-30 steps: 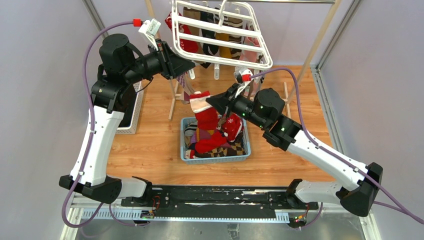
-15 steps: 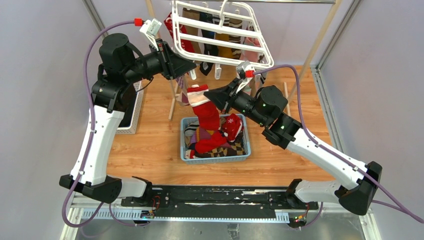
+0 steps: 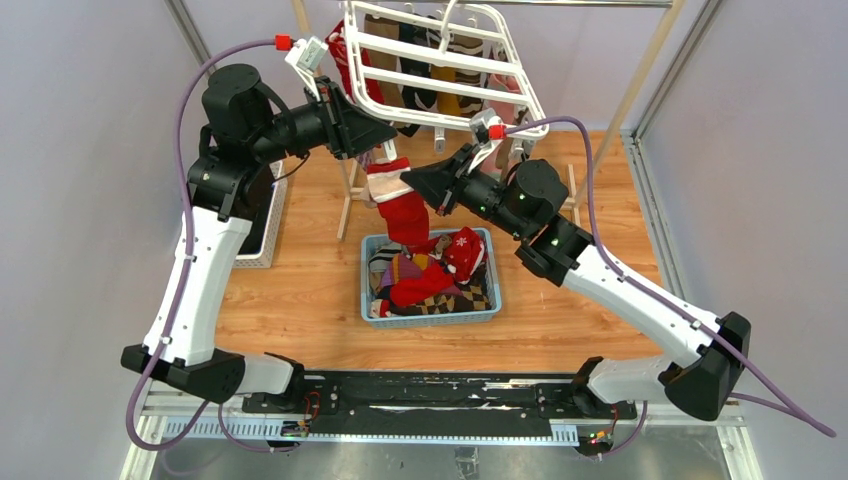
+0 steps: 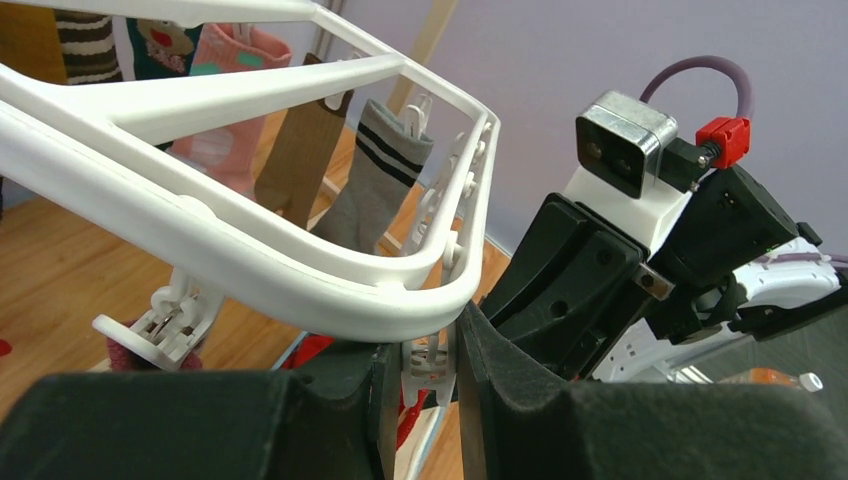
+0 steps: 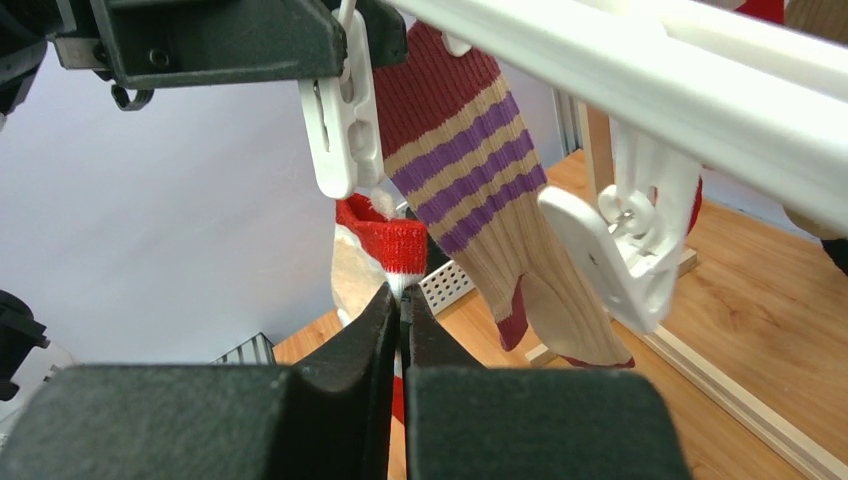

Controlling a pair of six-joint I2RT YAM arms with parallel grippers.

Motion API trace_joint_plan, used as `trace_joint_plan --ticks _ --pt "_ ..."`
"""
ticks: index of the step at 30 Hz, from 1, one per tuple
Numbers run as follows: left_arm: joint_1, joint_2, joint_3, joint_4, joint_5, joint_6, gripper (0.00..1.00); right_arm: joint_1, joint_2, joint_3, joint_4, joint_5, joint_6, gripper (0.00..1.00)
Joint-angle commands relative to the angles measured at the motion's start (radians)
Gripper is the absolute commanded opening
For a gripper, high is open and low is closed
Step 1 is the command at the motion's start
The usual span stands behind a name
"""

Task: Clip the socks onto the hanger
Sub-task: Clamp the sock onto the hanger.

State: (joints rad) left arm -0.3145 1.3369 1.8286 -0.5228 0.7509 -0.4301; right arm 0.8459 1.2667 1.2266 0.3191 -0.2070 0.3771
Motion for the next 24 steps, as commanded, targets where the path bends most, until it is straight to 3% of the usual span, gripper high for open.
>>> trace_joint_plan --ticks 1,24 --pt "-0.005 0.013 0.014 -0.031 0.087 0.002 0.09 -0.025 0.009 0.048 0.049 -0.034 0.034 0.0" --pt "-0.005 0.016 0.014 -0.026 0.105 0.007 0.09 -0.054 0.025 0.088 0.064 -0.084 0.073 0.0"
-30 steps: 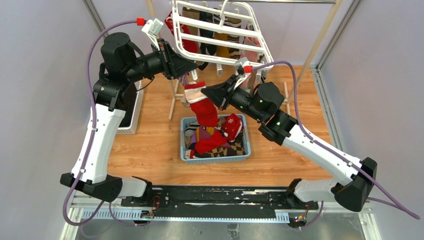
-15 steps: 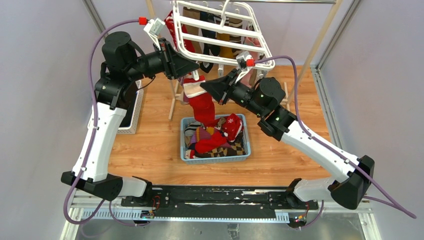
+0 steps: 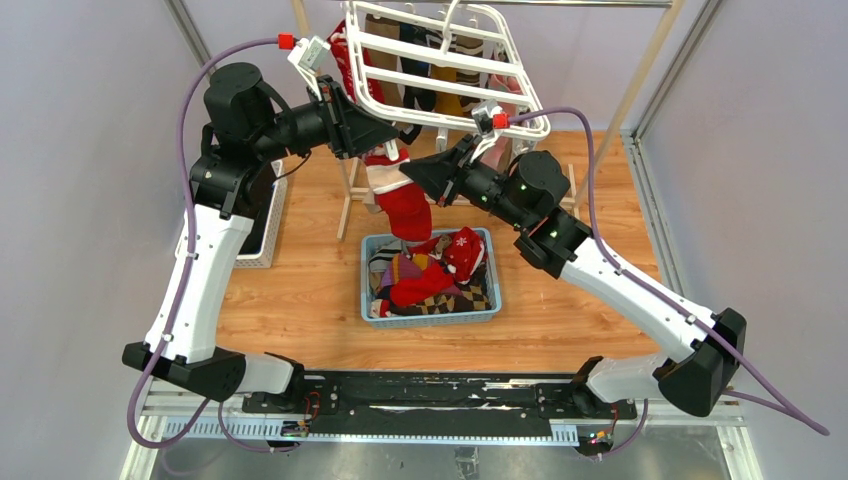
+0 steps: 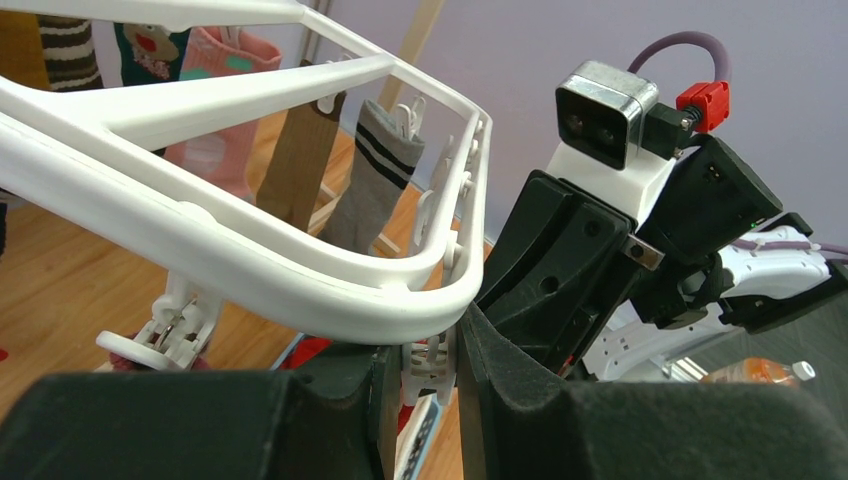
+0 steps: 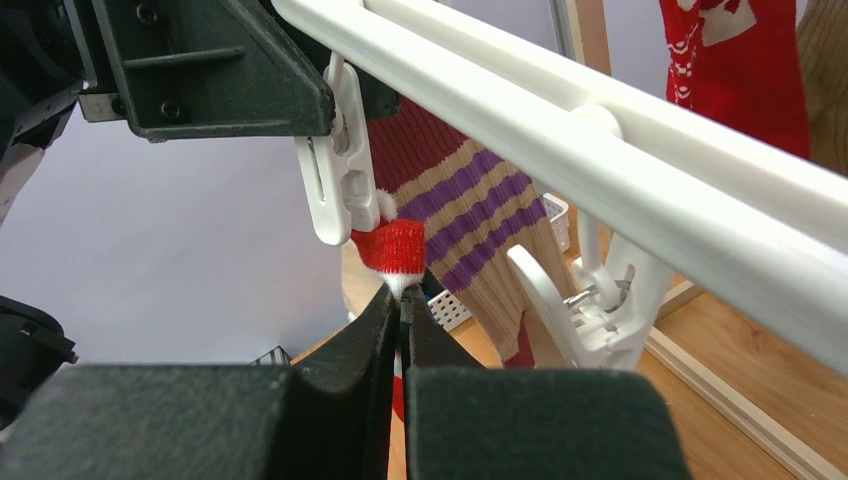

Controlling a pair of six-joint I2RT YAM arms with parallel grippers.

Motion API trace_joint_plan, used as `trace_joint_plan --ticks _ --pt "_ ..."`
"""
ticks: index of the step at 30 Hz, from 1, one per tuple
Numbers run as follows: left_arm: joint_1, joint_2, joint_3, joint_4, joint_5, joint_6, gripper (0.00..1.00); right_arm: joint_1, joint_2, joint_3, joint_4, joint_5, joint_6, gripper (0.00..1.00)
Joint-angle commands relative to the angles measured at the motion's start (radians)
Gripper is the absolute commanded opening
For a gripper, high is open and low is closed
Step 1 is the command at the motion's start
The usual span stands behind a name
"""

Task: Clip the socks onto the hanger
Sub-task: Clamp the sock onto the hanger.

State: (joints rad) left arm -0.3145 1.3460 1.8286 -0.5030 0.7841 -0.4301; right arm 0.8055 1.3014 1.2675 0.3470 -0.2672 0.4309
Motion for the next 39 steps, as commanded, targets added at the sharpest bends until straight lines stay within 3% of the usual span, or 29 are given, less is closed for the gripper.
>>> trace_joint_plan --ticks 1,13,39 --pt "-0.005 0.007 0.014 -0.046 0.072 0.007 0.09 -0.014 -0.01 0.048 0.038 -0.026 0.02 0.0" --pt "-0.005 -0.003 0.014 -0.05 0.058 0.03 0.09 -0.017 -0.026 0.043 0.032 -0.091 0.025 0.0" --pt "-0.005 -0.003 0.014 -0.047 0.082 0.033 0.08 -0.048 -0.025 0.046 0.095 -0.03 0.059 0.0"
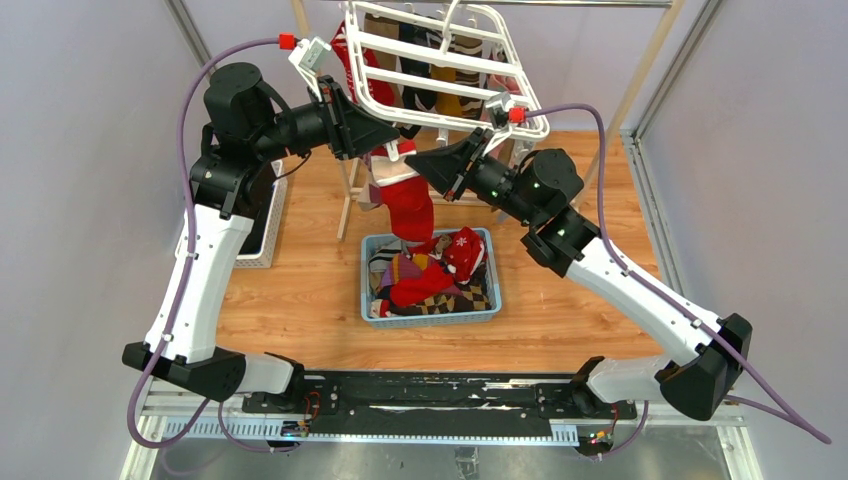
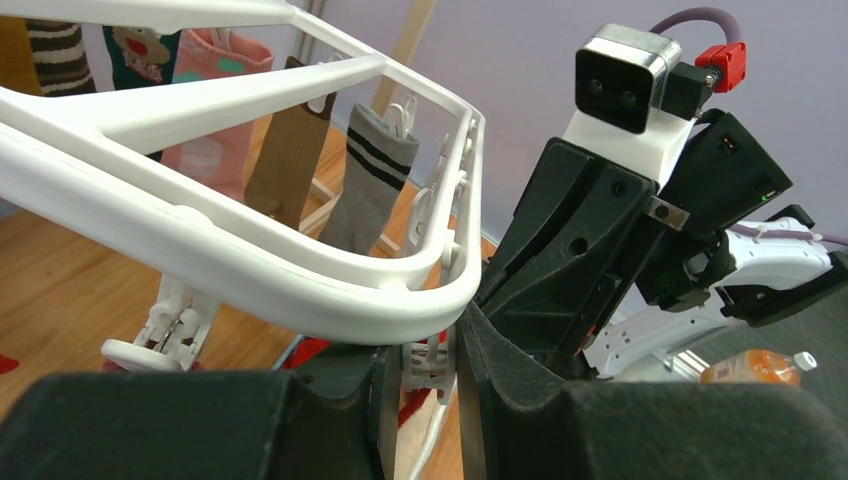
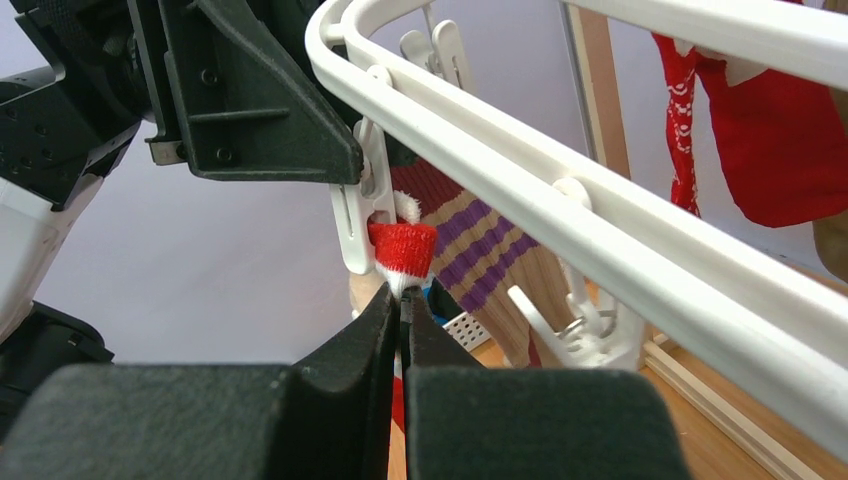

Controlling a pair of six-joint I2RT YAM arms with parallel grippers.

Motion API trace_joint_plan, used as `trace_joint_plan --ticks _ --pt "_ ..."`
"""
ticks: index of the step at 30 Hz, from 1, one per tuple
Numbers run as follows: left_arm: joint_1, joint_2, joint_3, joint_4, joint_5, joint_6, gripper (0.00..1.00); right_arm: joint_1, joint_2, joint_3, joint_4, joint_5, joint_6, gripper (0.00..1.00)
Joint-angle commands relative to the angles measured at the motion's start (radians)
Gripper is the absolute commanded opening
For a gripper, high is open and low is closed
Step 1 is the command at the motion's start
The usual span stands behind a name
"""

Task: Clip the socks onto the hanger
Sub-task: Clamp the sock onto the hanger.

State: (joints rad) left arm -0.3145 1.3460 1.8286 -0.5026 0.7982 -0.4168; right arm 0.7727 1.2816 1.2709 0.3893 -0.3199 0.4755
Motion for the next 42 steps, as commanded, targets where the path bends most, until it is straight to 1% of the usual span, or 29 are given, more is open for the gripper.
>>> trace_joint_plan --ticks 1,6,7,9,11,13,15,19,22,25,26,28,30,34,36,42 --pt "-0.005 -0.003 0.014 -0.047 0.068 0.018 0.08 -0.015 -0.004 0.041 0.055 0.027 0.015 0.0" --pt "-0.005 -0.002 0.013 -0.045 0.065 0.013 0.17 -0.016 0.007 0.038 0.068 0.023 0.029 0.0" --pt "-0.005 -0.003 0.011 -0.045 0.063 0.013 0.21 -0.016 0.008 0.036 0.071 0.02 0.033 0.0" --pt "-0.005 -0.005 0.009 -0.044 0.056 0.016 0.38 -0.016 0.01 0.032 0.074 0.016 0.036 0.0" --pt "-0.005 -0.009 0.008 -0.042 0.049 0.016 0.52 -0.015 0.009 0.027 0.077 0.013 0.035 0.0" --pt "-0.005 -0.012 0.007 -0.041 0.04 0.015 0.72 -0.014 0.007 0.024 0.077 0.01 0.035 0.0" --pt "-0.005 -0.016 0.003 -0.036 0.034 0.013 0.76 -0.014 0.006 0.022 0.075 0.005 0.037 0.0" --pt "-0.005 -0.022 -0.011 -0.029 0.025 0.011 0.78 -0.014 0.001 0.013 0.073 0.001 0.038 0.0" --pt "-0.005 -0.025 -0.019 -0.028 0.022 0.01 0.78 -0.015 -0.001 0.005 0.069 -0.002 0.038 0.06" --pt "-0.005 -0.034 -0.034 -0.026 0.011 0.018 0.75 -0.014 -0.01 -0.011 0.071 -0.005 0.041 0.18" --pt "-0.005 -0.039 -0.041 -0.024 0.005 0.021 0.73 -0.013 -0.016 -0.018 0.071 -0.003 0.038 0.24" --pt "-0.005 -0.049 -0.054 -0.021 -0.009 0.032 0.68 -0.014 -0.031 -0.032 0.057 0.001 0.026 0.35" --pt "-0.004 -0.061 -0.073 -0.019 -0.019 0.044 0.64 -0.013 -0.056 -0.044 0.029 0.009 0.008 0.44" --pt "-0.005 -0.074 -0.091 -0.029 -0.025 0.066 0.62 -0.018 -0.109 -0.07 -0.049 0.036 -0.035 0.57" --pt "-0.005 -0.078 -0.093 -0.032 -0.03 0.076 0.61 -0.022 -0.134 -0.085 -0.078 0.051 -0.052 0.6" --pt "-0.005 -0.093 -0.102 -0.039 -0.053 0.097 0.53 -0.033 -0.163 -0.078 -0.15 0.148 -0.101 0.61"
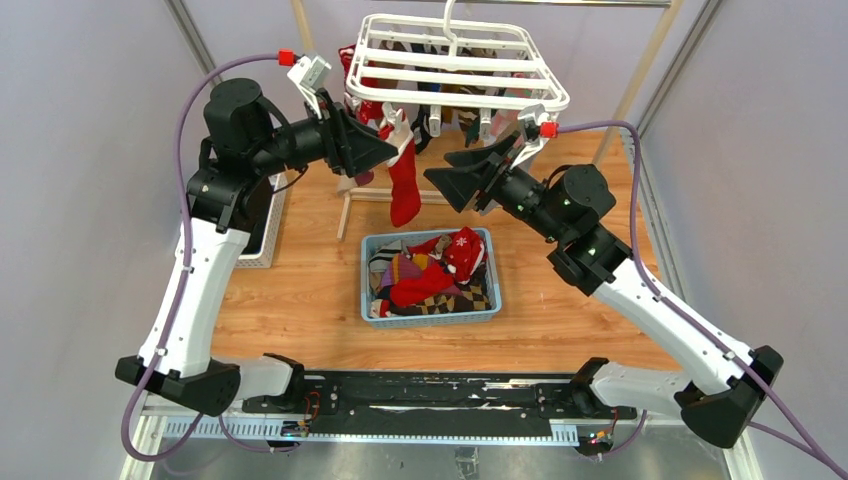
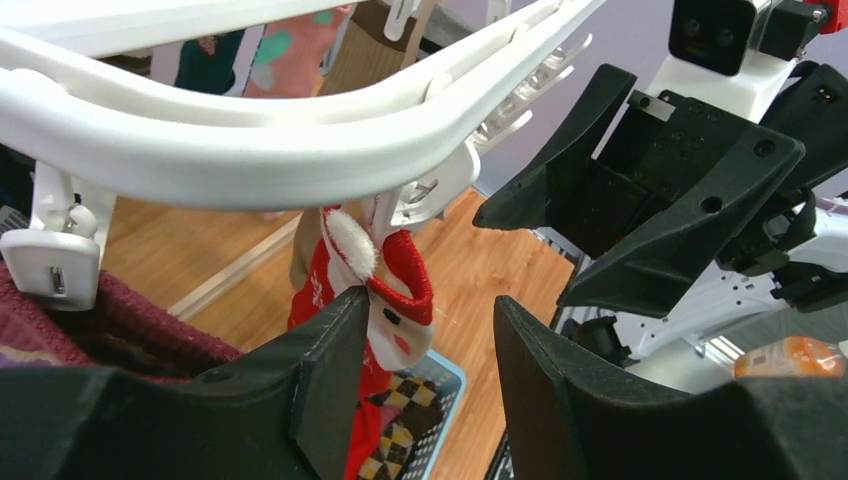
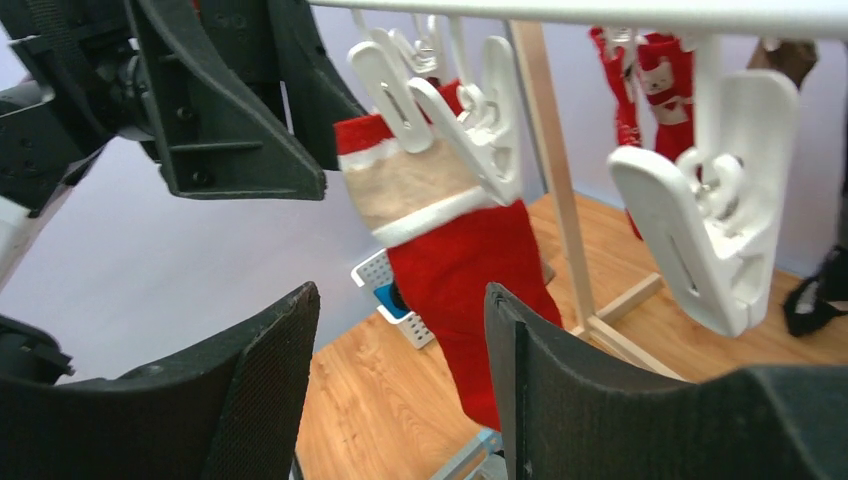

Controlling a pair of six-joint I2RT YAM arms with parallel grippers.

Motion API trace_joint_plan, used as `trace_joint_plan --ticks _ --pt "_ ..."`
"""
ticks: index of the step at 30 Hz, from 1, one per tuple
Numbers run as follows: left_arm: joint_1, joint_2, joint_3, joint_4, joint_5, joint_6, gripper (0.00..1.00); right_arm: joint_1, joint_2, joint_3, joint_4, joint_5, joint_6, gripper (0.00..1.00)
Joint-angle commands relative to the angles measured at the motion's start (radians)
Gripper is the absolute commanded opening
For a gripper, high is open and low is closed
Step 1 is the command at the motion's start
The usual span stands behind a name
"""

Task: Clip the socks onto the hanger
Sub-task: Clamp the sock onto the hanger, then open the clamp at the hanger.

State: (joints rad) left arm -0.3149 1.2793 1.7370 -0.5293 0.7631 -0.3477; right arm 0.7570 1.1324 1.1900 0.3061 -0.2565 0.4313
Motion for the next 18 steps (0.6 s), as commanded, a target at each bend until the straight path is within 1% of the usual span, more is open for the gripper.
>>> trace_joint_plan --ticks 1,4,6,10,13,18 --pt "-0.004 -0.027 -0.01 -0.013 -0.022 0.03 0.52 -0.016 -0.011 0.012 -0.073 0.103 -0.064 0.61" --pt "-0.004 -0.033 -0.008 -0.021 -0.031 0.037 0.52 -0.017 0.003 0.028 -0.068 0.151 -0.074 0.61" --pt "-0.004 -0.039 -0.008 -0.028 -0.034 0.042 0.54 -0.018 0.014 0.037 -0.051 0.158 -0.077 0.61" --pt "-0.004 -0.046 -0.007 -0.046 -0.047 0.054 0.54 -0.016 0.038 0.059 -0.011 0.19 -0.081 0.57" --pt "-0.004 -0.055 -0.018 -0.049 -0.049 0.06 0.54 -0.01 0.059 0.069 0.027 0.225 -0.08 0.53" --pt "-0.004 -0.052 -0.018 -0.05 -0.051 0.052 0.53 0.043 0.086 0.068 0.086 0.388 -0.123 0.48"
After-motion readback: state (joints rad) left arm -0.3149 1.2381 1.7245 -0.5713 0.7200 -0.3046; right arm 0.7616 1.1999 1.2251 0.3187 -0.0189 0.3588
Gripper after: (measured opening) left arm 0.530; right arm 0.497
